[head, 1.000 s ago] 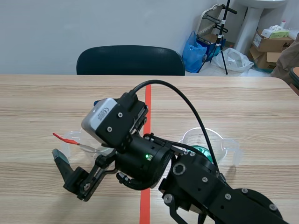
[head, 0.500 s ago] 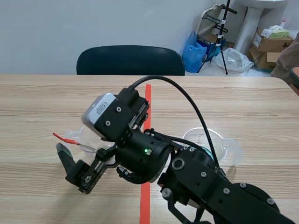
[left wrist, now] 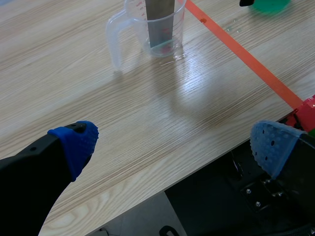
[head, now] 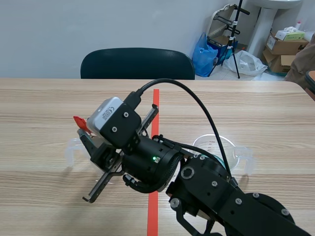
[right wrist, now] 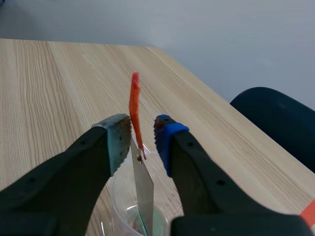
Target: Do the redox reaction experiment
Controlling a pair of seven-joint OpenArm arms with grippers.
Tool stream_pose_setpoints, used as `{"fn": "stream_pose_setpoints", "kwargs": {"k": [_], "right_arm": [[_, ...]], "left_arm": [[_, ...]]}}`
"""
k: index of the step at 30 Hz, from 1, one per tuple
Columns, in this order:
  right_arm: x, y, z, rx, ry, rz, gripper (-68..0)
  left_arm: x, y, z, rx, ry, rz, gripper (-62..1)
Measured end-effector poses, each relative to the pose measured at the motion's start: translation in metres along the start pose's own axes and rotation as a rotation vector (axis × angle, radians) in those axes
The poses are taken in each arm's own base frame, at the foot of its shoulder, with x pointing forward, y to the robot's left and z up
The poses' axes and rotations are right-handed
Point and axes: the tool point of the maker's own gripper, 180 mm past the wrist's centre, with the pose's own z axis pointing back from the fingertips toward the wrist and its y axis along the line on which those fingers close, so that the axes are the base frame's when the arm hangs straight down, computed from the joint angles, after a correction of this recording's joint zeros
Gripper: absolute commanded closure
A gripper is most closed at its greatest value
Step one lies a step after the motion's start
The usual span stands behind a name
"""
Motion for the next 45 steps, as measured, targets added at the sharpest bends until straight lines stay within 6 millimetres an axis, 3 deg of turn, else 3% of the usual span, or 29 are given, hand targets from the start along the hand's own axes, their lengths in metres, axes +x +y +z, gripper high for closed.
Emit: {"fn": "stream_pose_setpoints", "kwargs": {"k": [5, 37, 45], "right_arm": [[0.000, 0.000, 0.000, 0.000, 0.000, 0.000, -1.1], [-0.001, -0.004, -0.001, -0.018, 0.025, -0.029, -1.3], [0.024, -0.016, -0.013, -0.051, 0.074, -0.067, -1.3]], "left_arm": [[0.000, 0.000, 0.000, 0.000, 0.000, 0.000, -62.3], [0.000, 0.000, 0.000, 0.000, 0.003, 0.000, -62.3], [-0.001, 0.000, 0.000, 0.000, 0.004, 0.000, -62.3]]}}
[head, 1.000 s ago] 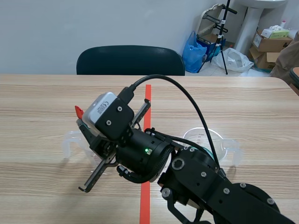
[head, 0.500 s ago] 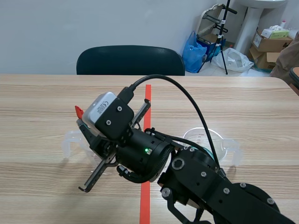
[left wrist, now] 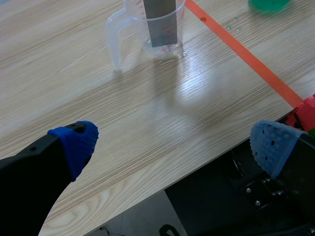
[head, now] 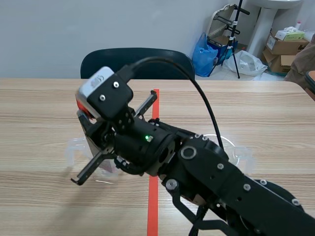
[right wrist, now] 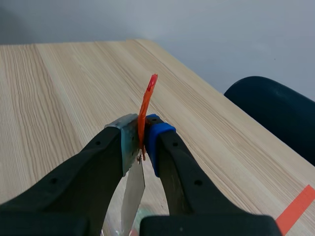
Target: Do the redox reaction experiment
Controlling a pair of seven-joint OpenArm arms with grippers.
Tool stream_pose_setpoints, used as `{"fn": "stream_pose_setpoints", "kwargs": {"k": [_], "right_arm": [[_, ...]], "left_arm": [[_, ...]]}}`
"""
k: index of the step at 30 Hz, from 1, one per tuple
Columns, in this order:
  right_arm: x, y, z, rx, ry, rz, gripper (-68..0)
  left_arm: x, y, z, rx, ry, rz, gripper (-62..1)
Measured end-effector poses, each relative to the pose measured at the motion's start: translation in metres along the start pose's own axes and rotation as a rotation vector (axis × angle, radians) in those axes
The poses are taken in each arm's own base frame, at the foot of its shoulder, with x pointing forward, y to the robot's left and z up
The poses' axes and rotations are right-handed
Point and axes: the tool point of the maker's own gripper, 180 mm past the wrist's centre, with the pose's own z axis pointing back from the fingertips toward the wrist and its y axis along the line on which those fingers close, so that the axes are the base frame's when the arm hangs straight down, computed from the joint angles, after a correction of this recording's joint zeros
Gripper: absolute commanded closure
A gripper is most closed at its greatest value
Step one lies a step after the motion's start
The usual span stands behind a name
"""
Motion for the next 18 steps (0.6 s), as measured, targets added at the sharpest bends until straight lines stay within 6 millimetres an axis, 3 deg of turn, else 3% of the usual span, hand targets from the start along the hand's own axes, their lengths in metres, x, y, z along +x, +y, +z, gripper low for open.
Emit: {"fn": "stream_pose_setpoints", "kwargs": {"k": [10, 18], "right_arm": [[0.049, -0.005, -0.004, -0.011, -0.042, 0.034, -1.3], [0.068, -0.016, -0.002, -0.043, -0.039, 0.032, -1.3]], "left_arm": [[0.000, 0.000, 0.000, 0.000, 0.002, 0.000, -62.3], [0.000, 0.000, 0.000, 0.000, 0.002, 0.000, -62.3]]}}
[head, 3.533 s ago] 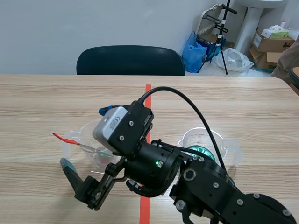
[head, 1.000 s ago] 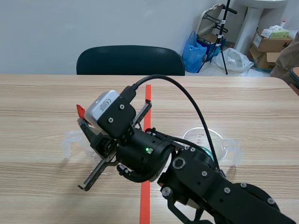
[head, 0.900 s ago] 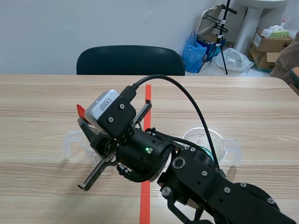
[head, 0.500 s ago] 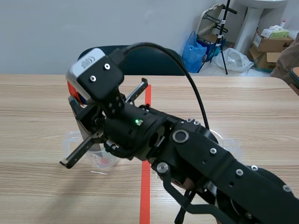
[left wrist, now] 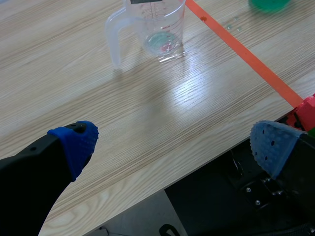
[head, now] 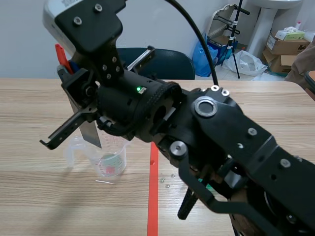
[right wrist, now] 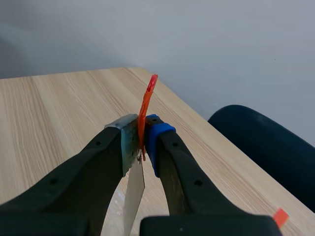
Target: Do the redox reaction experiment
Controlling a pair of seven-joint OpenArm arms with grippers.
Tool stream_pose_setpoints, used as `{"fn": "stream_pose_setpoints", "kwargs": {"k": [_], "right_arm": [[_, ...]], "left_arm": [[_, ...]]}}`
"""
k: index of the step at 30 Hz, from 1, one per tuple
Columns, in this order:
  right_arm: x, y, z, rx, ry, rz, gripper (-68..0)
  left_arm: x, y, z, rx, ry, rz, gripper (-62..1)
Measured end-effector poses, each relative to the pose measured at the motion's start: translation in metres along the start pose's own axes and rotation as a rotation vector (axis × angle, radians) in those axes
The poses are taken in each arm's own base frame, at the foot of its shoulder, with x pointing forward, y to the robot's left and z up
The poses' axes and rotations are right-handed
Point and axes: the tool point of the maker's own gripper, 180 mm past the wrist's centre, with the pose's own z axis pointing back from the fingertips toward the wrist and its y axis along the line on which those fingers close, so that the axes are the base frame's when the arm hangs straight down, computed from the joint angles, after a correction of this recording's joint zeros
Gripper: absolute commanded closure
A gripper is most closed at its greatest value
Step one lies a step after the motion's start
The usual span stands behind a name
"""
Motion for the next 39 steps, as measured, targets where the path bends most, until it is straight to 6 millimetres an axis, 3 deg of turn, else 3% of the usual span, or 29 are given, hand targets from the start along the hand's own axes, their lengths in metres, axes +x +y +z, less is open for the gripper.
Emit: {"fn": "stream_pose_setpoints", "kwargs": {"k": [10, 39], "right_arm": [[0.015, -0.013, 0.003, -0.031, 0.010, -0.023, -1.3], [0.010, -0.015, 0.001, -0.030, 0.052, -0.025, -1.3]], "left_arm": [[0.000, 0.000, 0.000, 0.000, 0.001, 0.000, -62.3], [0.000, 0.000, 0.000, 0.000, 0.001, 0.000, -62.3]]}}
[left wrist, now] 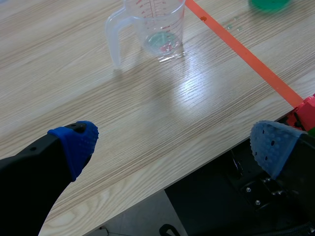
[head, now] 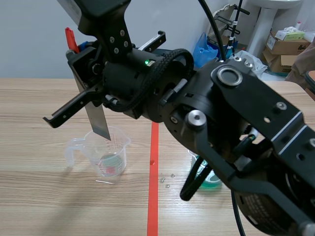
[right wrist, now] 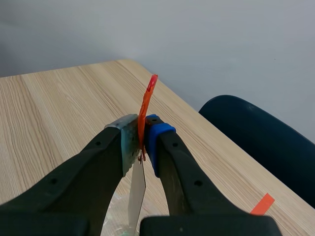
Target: Do the redox reaction experiment
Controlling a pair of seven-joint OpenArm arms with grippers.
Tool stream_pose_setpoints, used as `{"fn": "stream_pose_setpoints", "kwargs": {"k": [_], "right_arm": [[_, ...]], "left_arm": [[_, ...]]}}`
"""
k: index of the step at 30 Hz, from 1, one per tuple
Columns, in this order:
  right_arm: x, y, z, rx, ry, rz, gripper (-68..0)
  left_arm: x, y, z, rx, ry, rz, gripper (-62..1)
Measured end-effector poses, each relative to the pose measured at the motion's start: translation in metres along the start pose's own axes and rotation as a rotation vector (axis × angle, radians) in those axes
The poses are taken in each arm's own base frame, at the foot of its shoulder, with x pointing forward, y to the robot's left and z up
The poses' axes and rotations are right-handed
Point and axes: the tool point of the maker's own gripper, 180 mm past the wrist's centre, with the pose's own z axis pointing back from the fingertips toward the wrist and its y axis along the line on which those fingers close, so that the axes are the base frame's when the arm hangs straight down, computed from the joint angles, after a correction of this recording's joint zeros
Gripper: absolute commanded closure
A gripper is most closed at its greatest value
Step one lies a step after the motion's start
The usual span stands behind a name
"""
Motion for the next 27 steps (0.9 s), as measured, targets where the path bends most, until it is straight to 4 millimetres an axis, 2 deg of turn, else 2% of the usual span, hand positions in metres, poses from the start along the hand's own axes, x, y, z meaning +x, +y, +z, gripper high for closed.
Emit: {"fn": "stream_pose_setpoints", "kwargs": {"k": [27], "right_arm": [[0.0032, 0.0000, 0.0000, 0.000, -0.018, 0.000, -1.3]], "left_arm": [[0.0000, 0.0000, 0.0000, 0.000, 0.000, 0.000, -62.3]]}}
